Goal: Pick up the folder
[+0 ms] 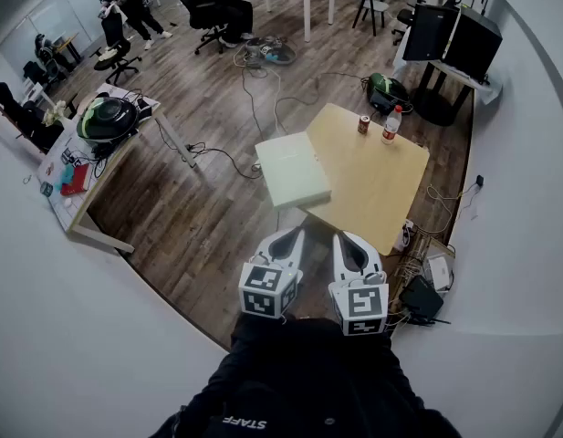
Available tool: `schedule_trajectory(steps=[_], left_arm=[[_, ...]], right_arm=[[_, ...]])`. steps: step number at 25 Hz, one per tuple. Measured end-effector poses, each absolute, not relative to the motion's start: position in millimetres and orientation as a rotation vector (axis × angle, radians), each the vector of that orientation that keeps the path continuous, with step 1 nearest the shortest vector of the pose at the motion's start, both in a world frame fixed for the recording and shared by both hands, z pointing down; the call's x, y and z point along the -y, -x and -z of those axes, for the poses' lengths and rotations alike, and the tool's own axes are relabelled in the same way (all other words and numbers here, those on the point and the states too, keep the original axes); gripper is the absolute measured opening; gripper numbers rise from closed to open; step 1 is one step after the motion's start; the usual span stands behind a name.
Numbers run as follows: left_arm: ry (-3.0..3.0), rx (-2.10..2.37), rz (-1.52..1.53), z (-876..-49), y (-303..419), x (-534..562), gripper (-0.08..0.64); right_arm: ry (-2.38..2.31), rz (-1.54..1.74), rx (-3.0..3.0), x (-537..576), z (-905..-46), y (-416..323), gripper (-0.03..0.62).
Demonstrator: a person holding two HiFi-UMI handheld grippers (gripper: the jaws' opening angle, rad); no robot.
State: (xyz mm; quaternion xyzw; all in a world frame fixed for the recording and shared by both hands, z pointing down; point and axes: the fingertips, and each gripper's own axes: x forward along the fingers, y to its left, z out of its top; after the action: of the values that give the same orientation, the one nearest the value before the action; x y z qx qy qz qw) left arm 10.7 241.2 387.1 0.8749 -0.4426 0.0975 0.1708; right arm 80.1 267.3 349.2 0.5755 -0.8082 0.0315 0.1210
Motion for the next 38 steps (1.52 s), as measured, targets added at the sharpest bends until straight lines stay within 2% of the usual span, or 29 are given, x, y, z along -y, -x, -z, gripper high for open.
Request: schedule_trajectory(steps=[17, 38], left_arm=[[-2.458, 1.27, -0.293, -405.3, 18.1, -240.9, 0.034], [-2.332, 1.379, -0.29, -437.1, 109.2, -252.1, 0.034]], right_arm=[[-1.609, -0.156, 2.388, -261.2, -369.5, -50.2, 0.021], [-1.462, -0.216, 2.383, -268.5, -407.5, 35.6, 0.021]])
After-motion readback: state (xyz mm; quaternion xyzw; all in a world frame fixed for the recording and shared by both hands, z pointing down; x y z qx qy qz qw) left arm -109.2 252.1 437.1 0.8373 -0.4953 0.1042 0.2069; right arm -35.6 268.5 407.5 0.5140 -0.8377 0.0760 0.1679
